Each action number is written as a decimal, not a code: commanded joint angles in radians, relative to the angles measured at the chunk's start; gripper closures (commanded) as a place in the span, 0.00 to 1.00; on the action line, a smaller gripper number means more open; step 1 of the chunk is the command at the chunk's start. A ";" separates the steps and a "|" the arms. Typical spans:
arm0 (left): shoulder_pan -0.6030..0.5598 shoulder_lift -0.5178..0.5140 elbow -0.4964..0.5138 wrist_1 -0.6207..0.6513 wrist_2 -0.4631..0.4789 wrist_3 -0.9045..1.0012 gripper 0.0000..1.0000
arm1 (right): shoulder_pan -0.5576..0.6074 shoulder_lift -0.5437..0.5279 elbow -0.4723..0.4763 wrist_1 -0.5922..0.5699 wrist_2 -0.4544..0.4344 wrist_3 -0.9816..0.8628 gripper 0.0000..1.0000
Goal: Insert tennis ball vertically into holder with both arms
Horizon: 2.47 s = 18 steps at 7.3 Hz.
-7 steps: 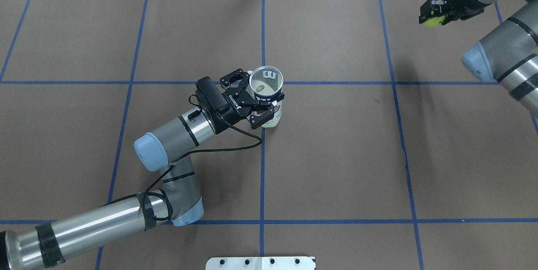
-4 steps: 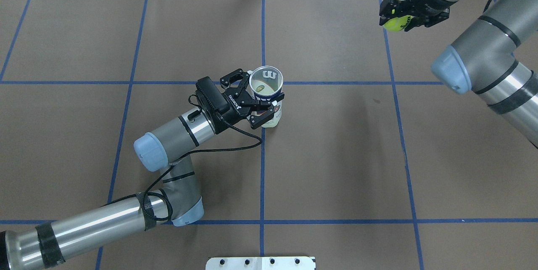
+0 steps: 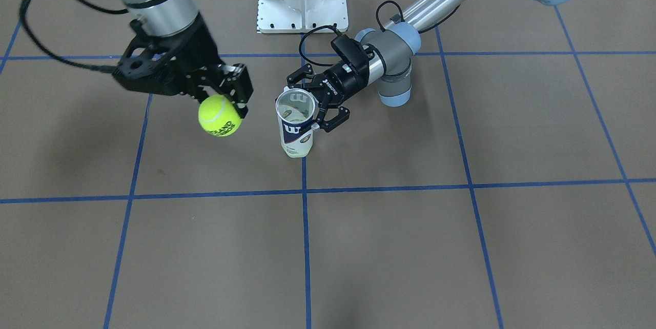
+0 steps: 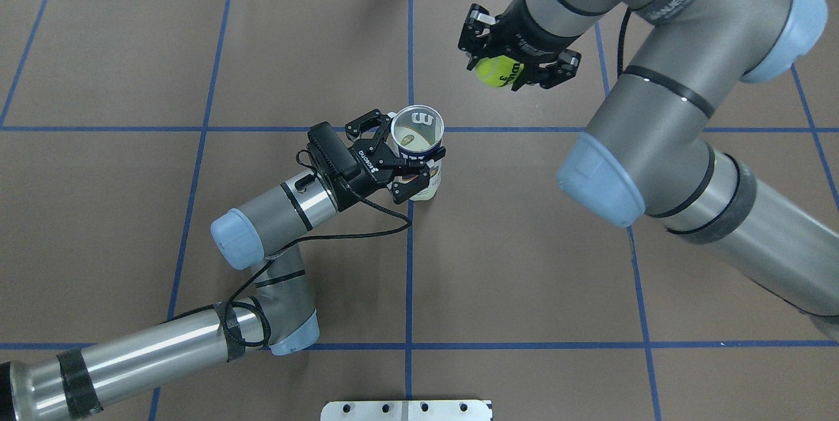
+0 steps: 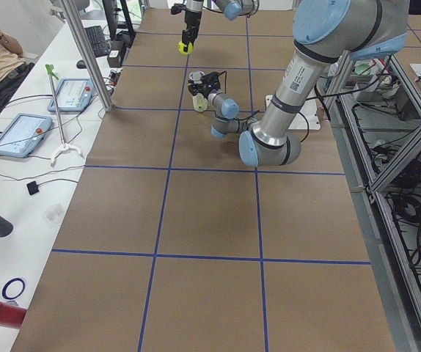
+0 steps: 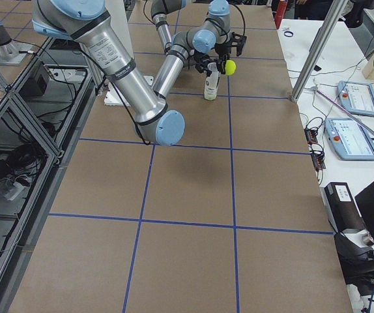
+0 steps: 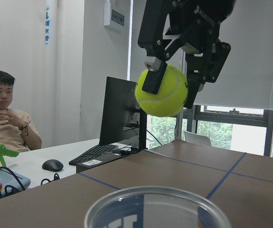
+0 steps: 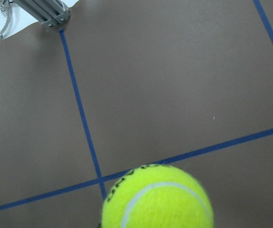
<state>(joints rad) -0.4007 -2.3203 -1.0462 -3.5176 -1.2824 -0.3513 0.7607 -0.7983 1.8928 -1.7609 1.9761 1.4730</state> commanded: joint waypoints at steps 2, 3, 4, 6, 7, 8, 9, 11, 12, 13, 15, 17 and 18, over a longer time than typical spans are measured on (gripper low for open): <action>0.000 -0.002 0.000 0.000 0.002 0.000 0.16 | -0.152 0.131 0.000 -0.126 -0.140 0.110 1.00; 0.000 -0.004 0.000 0.000 0.000 -0.002 0.16 | -0.158 0.131 -0.001 -0.126 -0.145 0.110 1.00; 0.000 -0.004 0.000 0.000 0.000 0.000 0.16 | -0.158 0.131 -0.004 -0.126 -0.151 0.107 0.16; 0.000 -0.004 0.002 0.002 0.000 -0.002 0.16 | -0.158 0.133 -0.005 -0.124 -0.160 0.098 0.00; 0.000 -0.004 0.002 0.002 0.000 0.000 0.16 | -0.156 0.133 -0.005 -0.124 -0.160 0.096 0.00; 0.000 -0.005 0.000 0.002 0.000 -0.002 0.16 | -0.156 0.133 -0.005 -0.124 -0.158 0.095 0.00; 0.000 -0.005 0.000 0.002 0.000 -0.002 0.16 | -0.156 0.131 -0.003 -0.124 -0.158 0.089 0.00; 0.000 -0.007 0.000 0.002 0.000 -0.002 0.16 | -0.149 0.126 0.005 -0.127 -0.152 0.034 0.00; 0.000 -0.004 -0.005 0.002 0.000 -0.002 0.16 | -0.106 0.119 0.003 -0.130 -0.137 -0.026 0.00; 0.000 0.001 -0.014 0.000 0.000 -0.002 0.16 | -0.021 0.091 0.003 -0.135 -0.050 -0.111 0.00; 0.000 0.001 -0.017 0.000 0.000 -0.002 0.16 | 0.151 0.007 0.006 -0.134 0.080 -0.338 0.00; 0.002 0.002 -0.021 0.000 0.000 -0.002 0.16 | 0.311 -0.120 0.000 -0.129 0.165 -0.623 0.00; 0.002 0.002 -0.021 0.000 0.000 -0.002 0.16 | 0.386 -0.206 -0.006 -0.121 0.185 -0.811 0.00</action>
<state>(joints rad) -0.3991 -2.3181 -1.0668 -3.5174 -1.2824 -0.3528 1.0489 -0.9064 1.8932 -1.8892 2.1230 0.8757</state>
